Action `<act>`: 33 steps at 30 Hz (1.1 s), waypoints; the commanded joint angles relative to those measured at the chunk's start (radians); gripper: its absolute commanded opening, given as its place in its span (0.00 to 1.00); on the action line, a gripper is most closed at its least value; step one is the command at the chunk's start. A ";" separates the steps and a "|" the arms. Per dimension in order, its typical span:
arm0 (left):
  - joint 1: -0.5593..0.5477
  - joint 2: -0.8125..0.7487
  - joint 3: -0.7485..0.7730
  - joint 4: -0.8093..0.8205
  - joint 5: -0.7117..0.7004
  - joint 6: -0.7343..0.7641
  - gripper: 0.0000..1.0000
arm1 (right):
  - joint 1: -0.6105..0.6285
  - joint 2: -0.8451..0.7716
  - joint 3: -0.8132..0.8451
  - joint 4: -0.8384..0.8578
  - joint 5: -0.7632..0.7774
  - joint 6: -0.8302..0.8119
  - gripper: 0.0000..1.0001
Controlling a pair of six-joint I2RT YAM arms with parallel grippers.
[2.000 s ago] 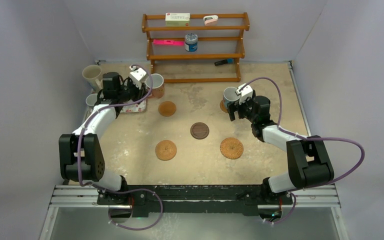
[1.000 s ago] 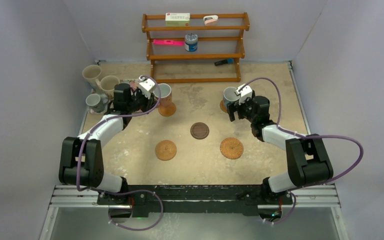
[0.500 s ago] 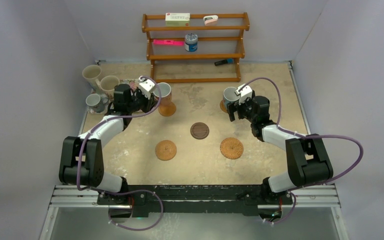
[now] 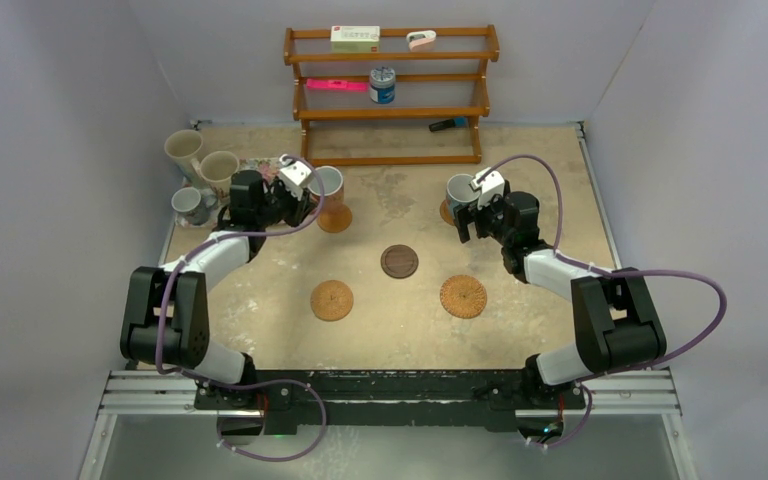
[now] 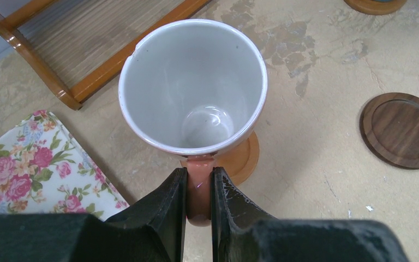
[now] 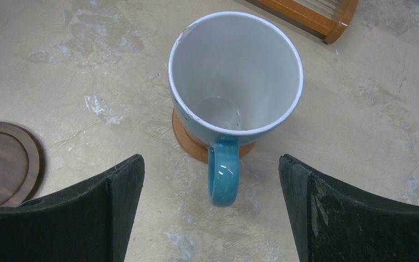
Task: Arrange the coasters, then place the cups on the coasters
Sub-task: Place the cup on the coaster.
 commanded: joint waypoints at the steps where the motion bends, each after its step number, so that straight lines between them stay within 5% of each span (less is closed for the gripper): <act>1: -0.016 -0.022 -0.002 0.130 0.018 -0.020 0.00 | -0.002 -0.004 0.035 0.027 0.013 -0.013 0.94; 33: -0.030 0.033 -0.027 0.128 -0.019 0.030 0.00 | -0.002 0.002 0.038 0.026 0.013 -0.015 0.94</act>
